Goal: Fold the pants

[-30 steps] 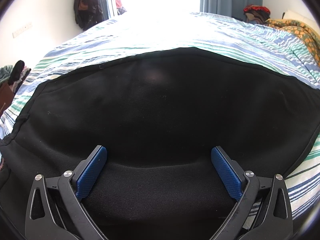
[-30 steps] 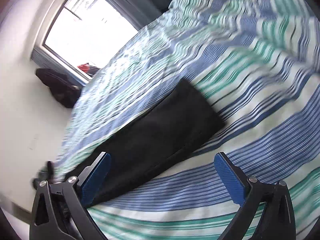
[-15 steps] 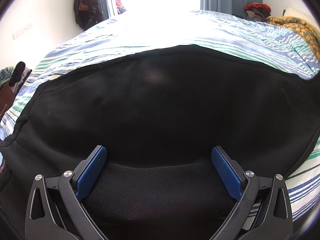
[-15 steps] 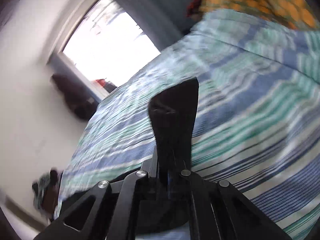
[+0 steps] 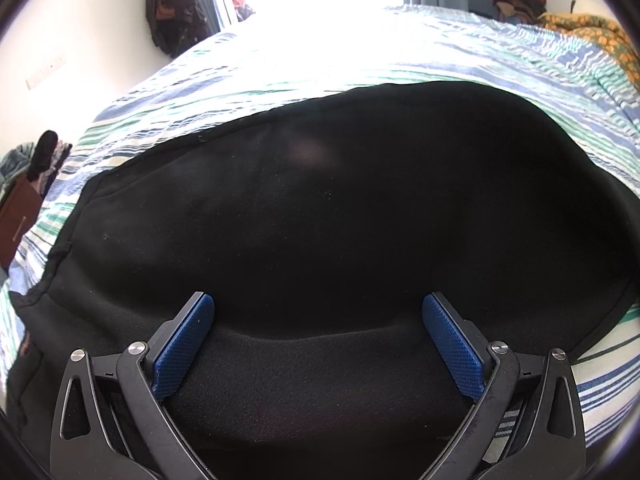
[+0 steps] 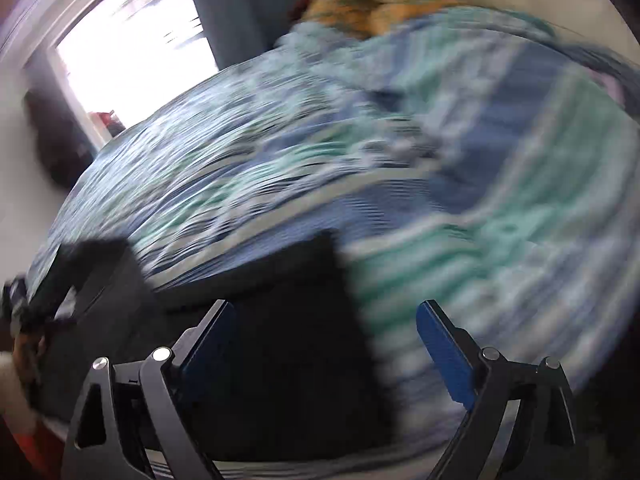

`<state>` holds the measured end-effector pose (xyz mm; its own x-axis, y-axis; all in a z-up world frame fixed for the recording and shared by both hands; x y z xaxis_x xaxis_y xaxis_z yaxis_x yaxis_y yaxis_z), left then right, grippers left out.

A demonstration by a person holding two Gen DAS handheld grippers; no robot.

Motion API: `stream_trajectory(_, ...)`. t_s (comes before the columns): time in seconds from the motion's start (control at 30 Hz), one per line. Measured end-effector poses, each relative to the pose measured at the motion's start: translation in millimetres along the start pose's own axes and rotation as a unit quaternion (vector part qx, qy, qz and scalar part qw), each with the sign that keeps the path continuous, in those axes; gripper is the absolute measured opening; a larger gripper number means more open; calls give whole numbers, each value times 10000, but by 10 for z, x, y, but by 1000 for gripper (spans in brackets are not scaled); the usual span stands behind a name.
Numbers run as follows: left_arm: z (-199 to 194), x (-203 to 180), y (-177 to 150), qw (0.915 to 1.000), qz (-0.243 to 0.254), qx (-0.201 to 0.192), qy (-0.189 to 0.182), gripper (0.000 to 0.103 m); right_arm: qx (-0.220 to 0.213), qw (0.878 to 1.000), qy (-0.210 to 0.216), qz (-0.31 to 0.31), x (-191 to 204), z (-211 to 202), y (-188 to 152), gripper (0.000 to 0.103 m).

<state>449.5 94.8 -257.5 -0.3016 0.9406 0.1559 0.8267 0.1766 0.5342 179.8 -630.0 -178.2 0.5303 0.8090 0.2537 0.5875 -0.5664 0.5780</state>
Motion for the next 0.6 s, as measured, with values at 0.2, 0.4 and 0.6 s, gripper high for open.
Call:
stream_trajectory(0.2, -571, -142, -110, 9993, 375, 45, 70, 102, -749, 9967, 50, 323, 225, -578, 74, 94)
stream_trajectory(0.4, -1266, -241, -878, 9911, 1201, -315, -490, 102, -281, 9866, 994, -1265, 1970, -467, -561, 94)
stream_trajectory(0.6, -1316, 118, -1387, 9964, 681, -142, -491, 102, 344, 9384, 1670, -3006, 3392, -179, -1864, 94)
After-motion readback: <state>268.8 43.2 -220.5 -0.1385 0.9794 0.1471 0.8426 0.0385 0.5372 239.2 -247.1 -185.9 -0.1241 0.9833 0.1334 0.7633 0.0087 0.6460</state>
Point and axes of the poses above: each gripper's, at about its wrist camera, not at the fingertips, and z roughly the way its jaws point, x to its left, y to its top, the point moved 2 cm from there along z, roughly the way its jaws point, and after that the axes turned 4 degrees about x, right-handed, at the moved point
